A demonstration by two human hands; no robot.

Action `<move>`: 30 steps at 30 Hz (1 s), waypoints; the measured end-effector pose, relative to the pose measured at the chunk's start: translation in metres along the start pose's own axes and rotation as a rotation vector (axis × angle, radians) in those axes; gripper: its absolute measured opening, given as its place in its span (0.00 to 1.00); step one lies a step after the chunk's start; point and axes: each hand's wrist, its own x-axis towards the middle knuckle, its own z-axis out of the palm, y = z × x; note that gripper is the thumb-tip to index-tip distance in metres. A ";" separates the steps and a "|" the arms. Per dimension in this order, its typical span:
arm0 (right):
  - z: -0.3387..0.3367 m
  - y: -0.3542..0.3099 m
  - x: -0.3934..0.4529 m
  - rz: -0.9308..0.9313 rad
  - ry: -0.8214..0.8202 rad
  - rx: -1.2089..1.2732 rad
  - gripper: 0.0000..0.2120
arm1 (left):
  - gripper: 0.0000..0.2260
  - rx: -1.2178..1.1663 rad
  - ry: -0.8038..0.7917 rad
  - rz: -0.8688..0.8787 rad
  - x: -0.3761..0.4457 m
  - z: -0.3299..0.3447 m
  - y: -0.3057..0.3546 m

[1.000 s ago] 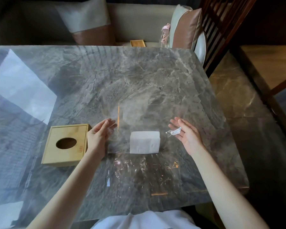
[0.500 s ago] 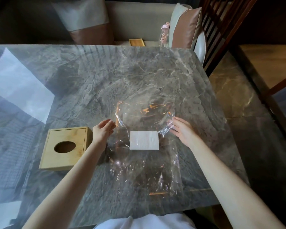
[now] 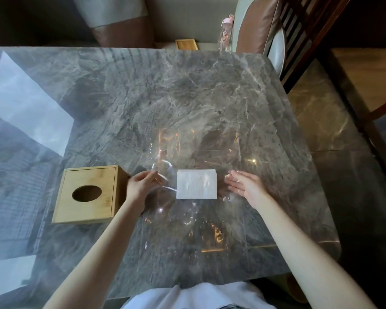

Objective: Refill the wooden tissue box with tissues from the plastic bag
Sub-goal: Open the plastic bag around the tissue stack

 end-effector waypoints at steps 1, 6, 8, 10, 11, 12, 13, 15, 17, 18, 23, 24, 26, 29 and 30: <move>0.000 -0.002 -0.001 -0.015 -0.011 0.021 0.04 | 0.06 -0.017 0.006 0.006 -0.001 -0.001 0.001; 0.003 -0.009 -0.013 -0.127 -0.026 0.039 0.05 | 0.04 -0.205 0.001 0.040 -0.010 0.002 0.004; 0.003 -0.010 -0.017 -0.140 -0.033 0.014 0.05 | 0.04 -0.222 -0.008 0.044 -0.013 0.002 0.004; 0.000 -0.014 -0.020 -0.163 -0.023 0.011 0.05 | 0.05 -0.227 -0.011 0.062 -0.018 0.000 0.008; -0.002 -0.016 -0.021 -0.178 -0.021 0.010 0.05 | 0.06 -0.223 -0.018 0.076 -0.019 -0.002 0.010; -0.004 -0.019 -0.022 -0.189 -0.025 0.011 0.05 | 0.07 -0.215 -0.029 0.090 -0.019 -0.004 0.012; -0.005 -0.022 -0.023 -0.197 -0.036 0.006 0.05 | 0.08 -0.216 -0.044 0.103 -0.021 -0.005 0.015; -0.005 -0.027 -0.024 -0.211 -0.060 -0.014 0.05 | 0.06 -0.231 -0.070 0.119 -0.022 -0.007 0.021; -0.005 -0.030 -0.024 -0.217 -0.071 -0.022 0.05 | 0.05 -0.229 -0.074 0.106 -0.021 -0.008 0.023; -0.004 -0.031 -0.024 -0.213 -0.073 -0.025 0.05 | 0.04 -0.227 -0.075 0.095 -0.021 -0.008 0.025; 0.002 -0.034 -0.015 -0.175 -0.074 -0.005 0.06 | 0.04 -0.192 -0.067 0.073 -0.013 -0.002 0.029; 0.003 -0.033 -0.012 -0.159 -0.075 0.018 0.06 | 0.04 -0.187 -0.063 0.074 -0.011 -0.001 0.029; 0.006 -0.031 -0.005 -0.121 -0.076 0.048 0.07 | 0.08 -0.126 -0.049 0.078 -0.008 0.003 0.026; 0.007 -0.023 0.000 -0.065 -0.055 0.024 0.13 | 0.13 0.001 -0.038 0.060 -0.006 0.002 0.015; 0.007 -0.019 0.000 -0.053 -0.047 0.000 0.15 | 0.15 0.015 -0.035 0.039 -0.007 0.001 0.010</move>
